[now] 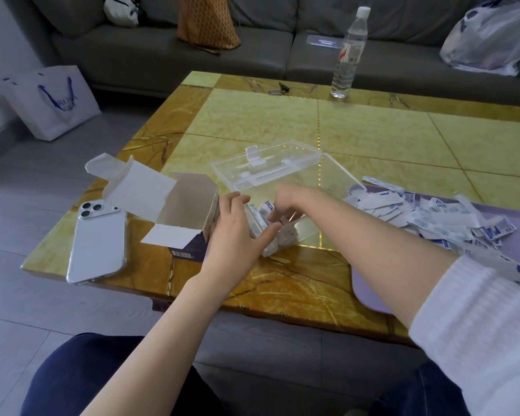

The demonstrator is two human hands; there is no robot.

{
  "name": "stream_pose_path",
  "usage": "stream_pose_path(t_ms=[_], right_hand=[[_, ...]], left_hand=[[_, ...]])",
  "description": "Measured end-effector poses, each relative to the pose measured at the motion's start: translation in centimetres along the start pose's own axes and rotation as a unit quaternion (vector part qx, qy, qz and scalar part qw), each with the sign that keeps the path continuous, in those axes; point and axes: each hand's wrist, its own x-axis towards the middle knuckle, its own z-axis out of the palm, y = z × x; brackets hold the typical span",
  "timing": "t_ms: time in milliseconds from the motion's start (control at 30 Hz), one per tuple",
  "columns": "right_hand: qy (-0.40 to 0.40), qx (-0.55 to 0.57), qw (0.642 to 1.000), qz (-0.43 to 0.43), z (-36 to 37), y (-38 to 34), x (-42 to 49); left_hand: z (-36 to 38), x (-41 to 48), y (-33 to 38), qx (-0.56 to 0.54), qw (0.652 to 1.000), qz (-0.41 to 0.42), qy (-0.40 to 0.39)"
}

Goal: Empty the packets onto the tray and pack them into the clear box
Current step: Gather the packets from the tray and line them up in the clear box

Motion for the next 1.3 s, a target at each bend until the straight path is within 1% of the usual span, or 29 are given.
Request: stream_pose_path(t_ms=[133,300,467,600,800,900,967,1067,1133,1233,1300], right_hand=[[-0.014,0.048,0.999,0.0,0.0,-0.2,0.4],[0.0,0.045,0.999,0.014,0.2,-0.1,0.5],[-0.006,0.04,0.999,0.006,0.2,-0.1,0.1],[-0.003,0.047,0.999,0.019,0.2,0.1,0.2],[-0.008,0.021,1.0,0.001,-0.2,0.0,-0.5],[-0.015,0.035,0.999,-0.01,-0.2,-0.1,-0.7],[0.012,0.029,0.999,-0.021,-0.4,-0.1,-1.2],[0.118,0.014,0.99,-0.073,-0.8,0.0,-2.2],[0.147,-0.007,0.983,-0.11,-1.1,0.6,-2.9],[0.216,0.034,0.966,-0.136,-1.1,1.9,-4.2],[0.29,0.053,0.943,-0.155,-0.6,3.3,-5.3]], left_hand=[[0.1,0.0,0.0,-0.004,1.0,-0.002,0.002],[0.1,0.1,-0.1,-0.01,1.0,-0.01,-0.001],[-0.1,0.0,0.1,-0.017,1.0,-0.015,-0.007],[-0.4,0.2,0.2,-0.022,0.999,-0.02,-0.019],[-0.6,0.4,0.5,-0.03,0.999,-0.027,-0.028],[-0.6,0.4,0.5,-0.033,0.999,-0.029,-0.032],[-0.6,0.3,0.5,-0.032,0.998,-0.03,-0.033],[-0.6,0.4,0.6,-0.029,0.998,-0.034,-0.035],[-0.6,0.4,0.7,-0.028,0.998,-0.037,-0.038],[-0.7,0.3,0.7,-0.001,0.999,-0.034,-0.039],[-0.8,0.3,1.0,0.045,0.997,-0.032,-0.048]])
